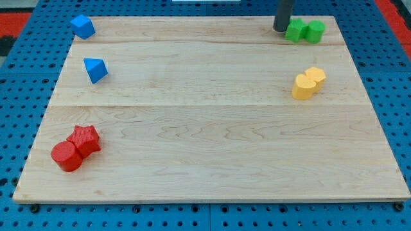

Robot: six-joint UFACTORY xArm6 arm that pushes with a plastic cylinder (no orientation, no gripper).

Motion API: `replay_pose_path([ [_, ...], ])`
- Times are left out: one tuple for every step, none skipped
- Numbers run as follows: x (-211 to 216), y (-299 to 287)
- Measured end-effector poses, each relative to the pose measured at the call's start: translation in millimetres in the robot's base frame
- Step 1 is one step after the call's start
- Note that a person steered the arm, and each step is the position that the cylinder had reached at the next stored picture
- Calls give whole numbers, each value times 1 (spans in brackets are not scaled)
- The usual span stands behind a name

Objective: Push blue cube towards blue triangle

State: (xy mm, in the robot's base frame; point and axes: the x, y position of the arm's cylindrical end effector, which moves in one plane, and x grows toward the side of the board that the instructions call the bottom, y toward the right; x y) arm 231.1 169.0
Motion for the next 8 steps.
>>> replay_pose_path([
  [0, -12],
  [21, -81],
  [33, -162],
  [35, -247],
  [57, -325],
  [68, -408],
  [63, -473],
  [62, -474],
])
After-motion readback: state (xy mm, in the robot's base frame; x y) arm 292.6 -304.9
